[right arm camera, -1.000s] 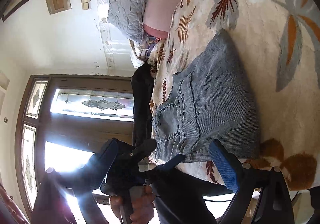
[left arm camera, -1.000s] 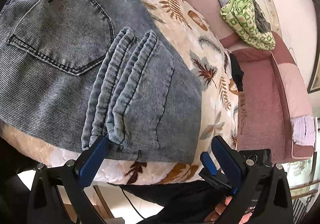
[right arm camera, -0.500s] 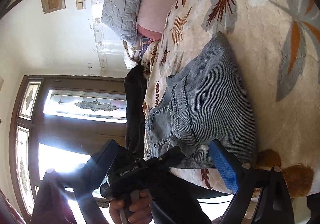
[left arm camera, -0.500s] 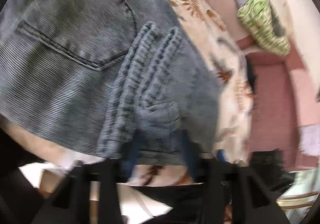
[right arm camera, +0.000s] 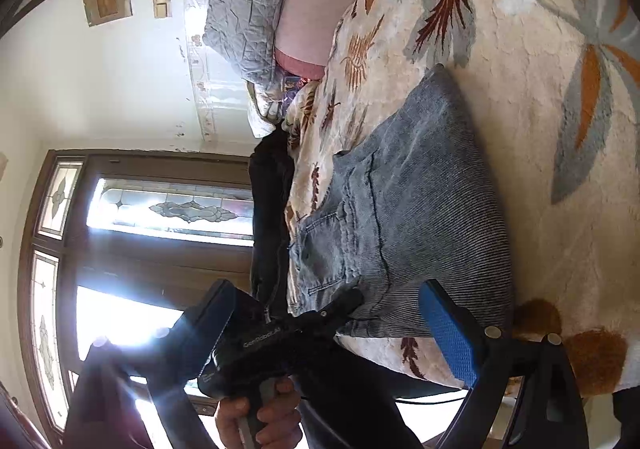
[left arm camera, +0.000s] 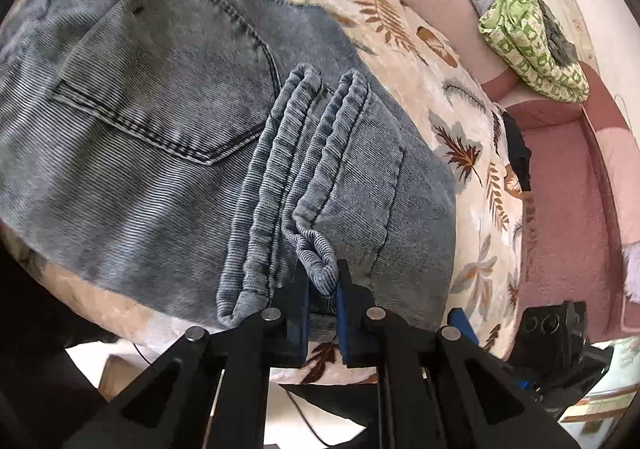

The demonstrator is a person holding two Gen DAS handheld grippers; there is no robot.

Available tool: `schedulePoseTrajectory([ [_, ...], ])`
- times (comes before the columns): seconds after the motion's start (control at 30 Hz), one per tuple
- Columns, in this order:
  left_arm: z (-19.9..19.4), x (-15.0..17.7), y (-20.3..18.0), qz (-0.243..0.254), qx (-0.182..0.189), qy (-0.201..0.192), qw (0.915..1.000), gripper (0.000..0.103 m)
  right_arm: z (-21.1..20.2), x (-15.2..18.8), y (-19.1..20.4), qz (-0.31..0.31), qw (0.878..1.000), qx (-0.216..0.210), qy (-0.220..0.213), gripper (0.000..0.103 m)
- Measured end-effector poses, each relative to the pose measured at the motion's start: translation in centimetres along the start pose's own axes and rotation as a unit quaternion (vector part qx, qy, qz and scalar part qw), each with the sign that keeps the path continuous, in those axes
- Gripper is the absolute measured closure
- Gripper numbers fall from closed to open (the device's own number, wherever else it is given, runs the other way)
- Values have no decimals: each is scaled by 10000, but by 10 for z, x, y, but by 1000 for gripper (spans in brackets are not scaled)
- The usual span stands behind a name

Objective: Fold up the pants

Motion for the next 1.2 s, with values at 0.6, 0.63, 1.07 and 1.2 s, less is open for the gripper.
schedulePoseTrajectory([
  [0.6,0,11,20,164,-161,-282,9993,90,43,-79,44,-749,9945,736,46,7],
  [0.63,0,11,22,161,-150,-280,9994,90,55,-90,29,-650,9933,953,93,7],
  [1.07,-6,16,24,259,47,-218,9994,86,47,-12,-18,-252,9836,1559,873,4],
  [1.2,-28,16,14,491,-39,-317,9983,81,36,-13,-24,-127,9901,1250,624,4],
])
Point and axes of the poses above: each gripper's, at about its wrist camera, not at the fingertips, and z roughly the way its jaws point, y to its left, x to its underside, the point moved 6 cm from there along z, roughly the way its jaws point, and after that the axes turned 1 degree about x, right-handed, at the moved point
